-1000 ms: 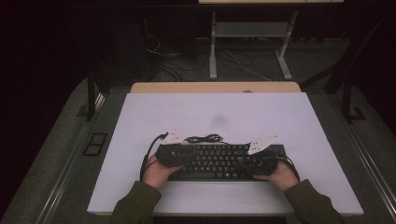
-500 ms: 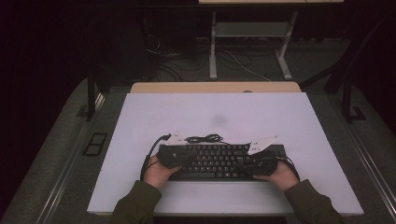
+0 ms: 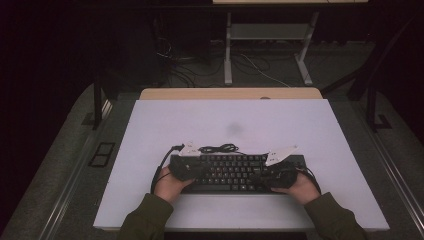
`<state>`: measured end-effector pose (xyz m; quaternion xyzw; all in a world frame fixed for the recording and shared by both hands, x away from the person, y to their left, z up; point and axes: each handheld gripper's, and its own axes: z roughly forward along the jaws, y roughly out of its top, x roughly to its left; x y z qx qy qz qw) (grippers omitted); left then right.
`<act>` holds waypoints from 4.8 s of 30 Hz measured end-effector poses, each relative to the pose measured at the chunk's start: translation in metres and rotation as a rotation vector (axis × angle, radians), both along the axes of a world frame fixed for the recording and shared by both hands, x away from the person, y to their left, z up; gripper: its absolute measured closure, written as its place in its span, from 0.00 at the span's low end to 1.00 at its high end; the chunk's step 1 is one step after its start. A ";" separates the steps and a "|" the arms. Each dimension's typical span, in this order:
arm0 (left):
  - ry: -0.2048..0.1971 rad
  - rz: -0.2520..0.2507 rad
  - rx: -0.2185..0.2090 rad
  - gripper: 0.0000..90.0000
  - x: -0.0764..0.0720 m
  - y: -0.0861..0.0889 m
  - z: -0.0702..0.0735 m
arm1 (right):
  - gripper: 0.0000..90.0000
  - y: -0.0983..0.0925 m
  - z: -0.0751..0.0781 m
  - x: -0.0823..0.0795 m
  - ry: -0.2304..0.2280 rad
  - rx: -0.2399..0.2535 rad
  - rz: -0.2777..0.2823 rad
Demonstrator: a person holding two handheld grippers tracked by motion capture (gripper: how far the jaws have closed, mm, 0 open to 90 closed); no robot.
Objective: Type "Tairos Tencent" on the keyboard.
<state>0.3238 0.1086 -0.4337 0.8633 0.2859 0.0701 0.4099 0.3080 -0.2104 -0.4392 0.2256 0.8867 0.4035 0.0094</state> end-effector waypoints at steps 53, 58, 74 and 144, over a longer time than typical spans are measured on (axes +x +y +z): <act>-0.031 0.120 -0.097 0.26 -0.013 0.047 0.004 | 0.59 0.012 0.012 0.013 0.010 0.141 -0.053; -0.038 0.121 -0.091 0.28 -0.013 0.048 0.004 | 0.47 0.020 0.013 0.018 0.005 0.156 -0.062; -0.052 0.138 -0.078 0.55 -0.012 0.051 0.005 | 0.29 0.037 0.013 0.030 -0.022 0.198 -0.103; 0.006 0.092 -0.036 0.99 -0.005 0.036 -0.002 | 0.17 0.065 0.011 0.036 -0.036 0.230 -0.103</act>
